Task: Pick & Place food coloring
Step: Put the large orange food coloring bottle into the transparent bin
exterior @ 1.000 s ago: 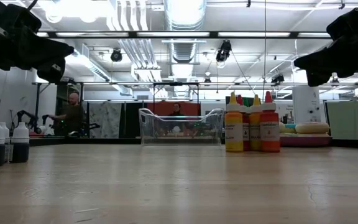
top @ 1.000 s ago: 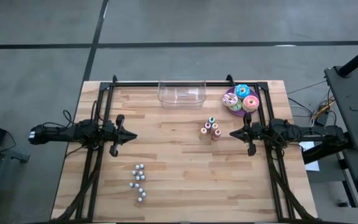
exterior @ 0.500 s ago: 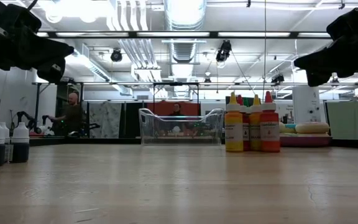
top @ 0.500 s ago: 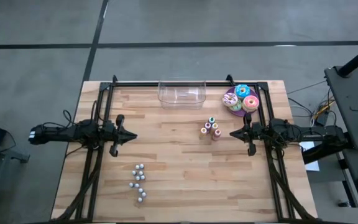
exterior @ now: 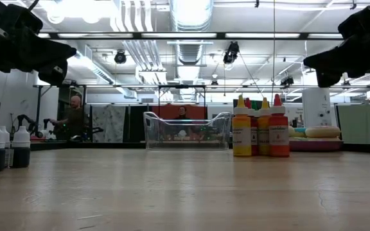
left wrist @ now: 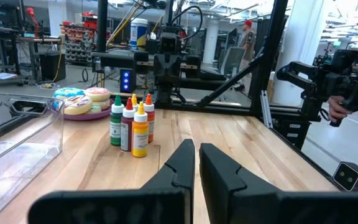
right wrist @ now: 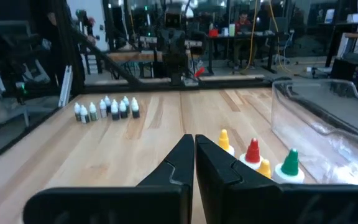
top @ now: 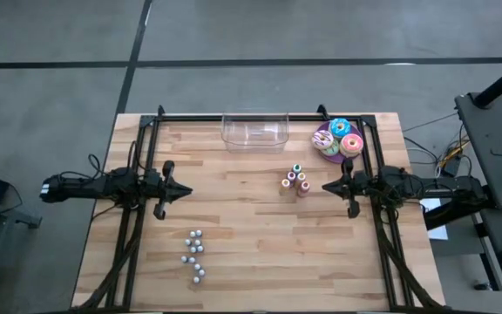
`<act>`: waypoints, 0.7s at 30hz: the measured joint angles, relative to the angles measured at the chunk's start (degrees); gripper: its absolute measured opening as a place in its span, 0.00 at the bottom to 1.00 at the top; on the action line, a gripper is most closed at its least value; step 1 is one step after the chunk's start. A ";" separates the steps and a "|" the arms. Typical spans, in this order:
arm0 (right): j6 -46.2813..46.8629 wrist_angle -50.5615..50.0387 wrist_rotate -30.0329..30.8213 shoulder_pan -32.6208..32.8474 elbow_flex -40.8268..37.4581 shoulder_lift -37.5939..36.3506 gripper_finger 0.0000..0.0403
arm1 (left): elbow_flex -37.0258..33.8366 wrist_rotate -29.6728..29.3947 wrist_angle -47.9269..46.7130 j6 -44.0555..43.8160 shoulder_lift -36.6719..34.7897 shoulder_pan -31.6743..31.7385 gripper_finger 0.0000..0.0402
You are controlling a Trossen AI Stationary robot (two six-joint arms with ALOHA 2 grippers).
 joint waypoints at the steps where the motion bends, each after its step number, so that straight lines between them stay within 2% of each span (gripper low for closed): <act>1: 0.59 1.10 0.02 0.00 0.00 0.00 0.02 | -0.01 0.00 0.02 0.01 -0.01 -0.01 0.00; 8: 2.70 14.20 0.05 0.00 0.00 -0.02 0.02 | -0.02 0.00 0.01 0.01 -0.01 0.00 0.00; 21: 0.00 49.49 1.64 0.00 0.00 -0.02 0.02 | -0.01 0.00 0.01 0.02 -0.02 -0.01 0.00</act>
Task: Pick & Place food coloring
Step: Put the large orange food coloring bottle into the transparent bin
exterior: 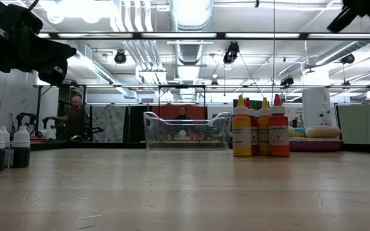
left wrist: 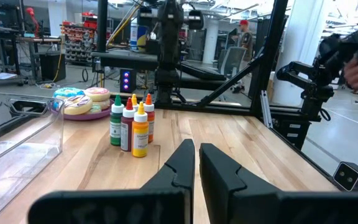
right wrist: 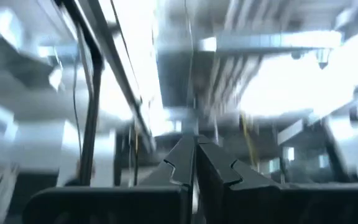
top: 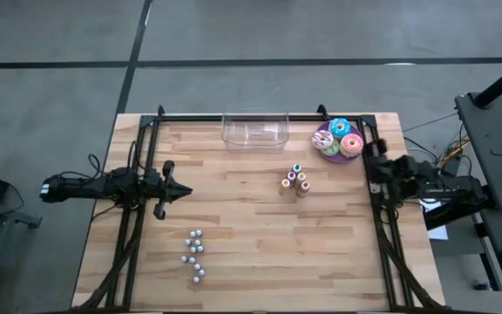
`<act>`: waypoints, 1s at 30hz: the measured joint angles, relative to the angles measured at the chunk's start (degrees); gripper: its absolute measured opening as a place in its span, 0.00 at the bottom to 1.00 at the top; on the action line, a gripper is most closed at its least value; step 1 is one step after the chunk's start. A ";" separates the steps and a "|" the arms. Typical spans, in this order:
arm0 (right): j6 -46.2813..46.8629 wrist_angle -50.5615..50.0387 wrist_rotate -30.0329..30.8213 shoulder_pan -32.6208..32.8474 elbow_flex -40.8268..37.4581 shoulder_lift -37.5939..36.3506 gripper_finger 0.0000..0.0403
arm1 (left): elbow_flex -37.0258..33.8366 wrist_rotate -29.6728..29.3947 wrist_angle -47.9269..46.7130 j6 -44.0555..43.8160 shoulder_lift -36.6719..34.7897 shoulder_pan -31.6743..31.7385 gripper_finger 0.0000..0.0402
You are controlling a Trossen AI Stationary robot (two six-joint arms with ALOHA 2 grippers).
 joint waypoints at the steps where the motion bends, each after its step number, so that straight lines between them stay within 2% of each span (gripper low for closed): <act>1: -0.78 2.87 0.01 0.00 0.00 0.00 0.02 | 0.00 0.00 0.00 0.00 0.01 -0.01 0.00; 8: -1.62 19.02 5.14 0.00 0.03 0.00 0.02 | 0.00 0.00 0.00 0.00 0.01 0.00 0.00; 11: -1.51 19.68 7.36 -0.01 1.55 0.01 0.02 | 0.01 0.00 0.01 0.00 0.01 -0.01 0.00; 17: -1.58 19.00 7.50 0.00 7.97 1.45 0.02 | -0.01 0.00 0.00 -0.01 0.01 0.00 0.00; 23: -1.52 12.18 7.50 0.00 17.90 4.72 0.02 | -0.01 0.00 0.01 0.00 0.01 -0.01 0.00; 30: -1.46 -6.32 7.52 0.00 32.33 10.55 0.02 | 0.01 0.00 0.01 0.00 0.02 -0.01 0.00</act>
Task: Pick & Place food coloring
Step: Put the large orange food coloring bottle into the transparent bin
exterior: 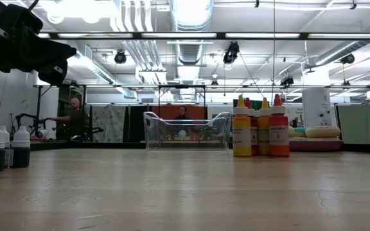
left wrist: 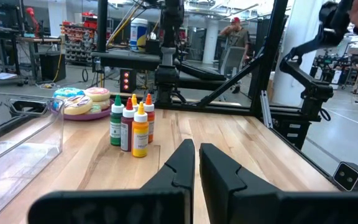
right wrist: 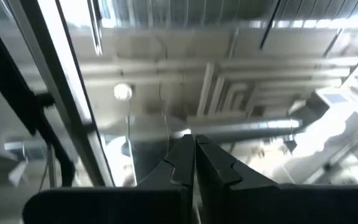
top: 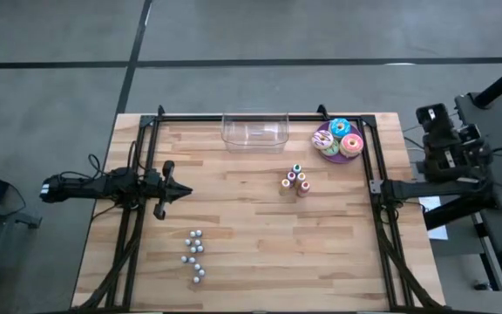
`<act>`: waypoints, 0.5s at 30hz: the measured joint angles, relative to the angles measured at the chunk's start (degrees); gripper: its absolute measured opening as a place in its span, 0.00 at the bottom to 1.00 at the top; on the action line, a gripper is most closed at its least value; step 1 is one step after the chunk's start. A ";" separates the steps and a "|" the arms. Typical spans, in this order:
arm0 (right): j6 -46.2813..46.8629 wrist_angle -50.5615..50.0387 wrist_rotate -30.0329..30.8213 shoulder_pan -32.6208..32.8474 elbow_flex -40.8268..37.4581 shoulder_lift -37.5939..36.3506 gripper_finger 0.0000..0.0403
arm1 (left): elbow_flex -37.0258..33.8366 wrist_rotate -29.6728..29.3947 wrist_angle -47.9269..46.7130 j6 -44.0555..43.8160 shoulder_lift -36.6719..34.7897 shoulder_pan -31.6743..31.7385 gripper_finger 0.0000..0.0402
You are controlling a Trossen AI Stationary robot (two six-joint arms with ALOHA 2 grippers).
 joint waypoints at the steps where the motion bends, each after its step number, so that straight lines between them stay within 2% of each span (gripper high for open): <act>1: 0.09 -2.68 0.01 0.00 1.90 0.90 0.02 | -0.01 0.00 0.00 0.00 -0.01 0.01 0.00; 15: 1.90 -33.78 0.11 0.00 24.74 14.64 0.02 | -0.01 0.00 -0.01 0.00 0.00 0.01 0.00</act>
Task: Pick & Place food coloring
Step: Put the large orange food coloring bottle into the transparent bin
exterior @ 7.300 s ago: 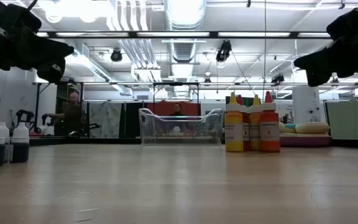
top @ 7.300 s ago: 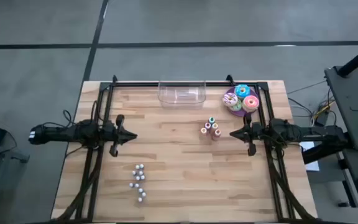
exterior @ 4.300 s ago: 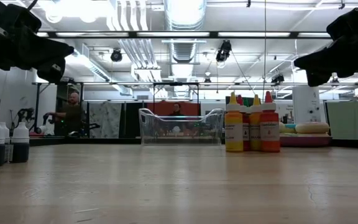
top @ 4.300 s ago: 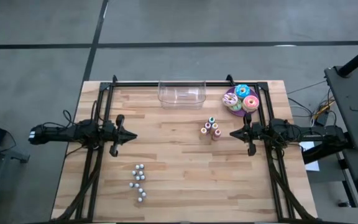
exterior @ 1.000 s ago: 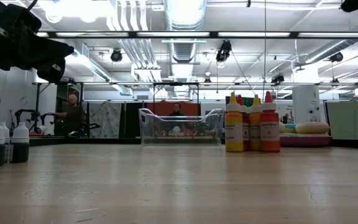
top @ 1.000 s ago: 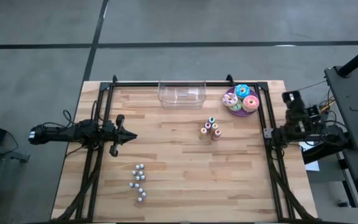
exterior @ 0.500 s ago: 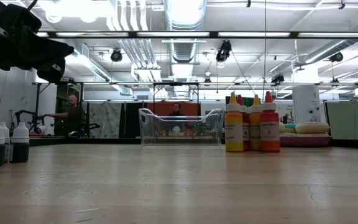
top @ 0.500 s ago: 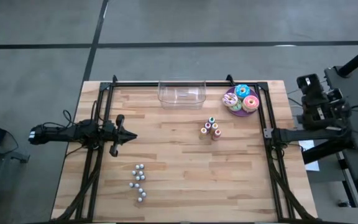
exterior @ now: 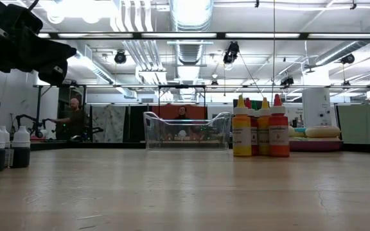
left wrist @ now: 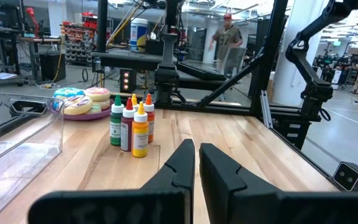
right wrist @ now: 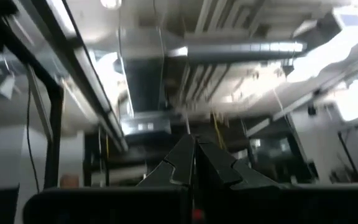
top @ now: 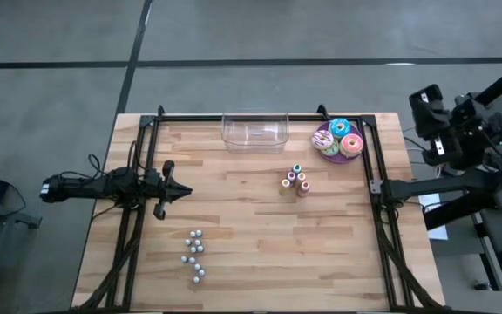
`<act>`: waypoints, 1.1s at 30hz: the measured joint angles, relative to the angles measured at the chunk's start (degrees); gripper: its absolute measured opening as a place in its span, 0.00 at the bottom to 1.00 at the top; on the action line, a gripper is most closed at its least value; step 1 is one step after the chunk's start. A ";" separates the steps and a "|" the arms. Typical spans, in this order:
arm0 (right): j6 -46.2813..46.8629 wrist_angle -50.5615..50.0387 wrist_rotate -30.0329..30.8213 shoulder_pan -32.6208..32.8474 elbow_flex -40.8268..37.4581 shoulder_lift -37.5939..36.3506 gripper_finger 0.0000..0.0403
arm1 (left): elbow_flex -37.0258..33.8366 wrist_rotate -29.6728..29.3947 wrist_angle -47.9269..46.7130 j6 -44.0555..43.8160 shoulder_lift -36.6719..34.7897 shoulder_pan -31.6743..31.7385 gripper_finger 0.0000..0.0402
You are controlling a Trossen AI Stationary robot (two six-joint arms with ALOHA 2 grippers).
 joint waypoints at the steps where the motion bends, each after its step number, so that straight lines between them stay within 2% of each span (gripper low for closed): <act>1: 0.57 -2.57 0.00 0.00 1.67 1.02 0.02 | -0.01 0.00 0.01 0.00 -0.01 0.01 0.00; 11: 2.69 -30.41 -0.02 0.00 17.70 11.54 0.02 | 0.00 0.00 0.01 0.00 -0.01 -0.01 0.00; 16: 2.64 -39.41 -0.02 0.00 23.05 15.86 0.02 | -0.01 0.00 0.01 0.00 -0.02 -0.01 0.00; 23: 2.51 -48.70 -0.04 0.00 26.79 19.27 0.02 | -0.01 0.00 0.01 0.00 0.00 0.00 0.00; 33: 2.07 -58.30 -0.02 0.00 27.01 22.79 0.02 | -0.01 0.00 0.01 0.00 -0.01 0.00 0.00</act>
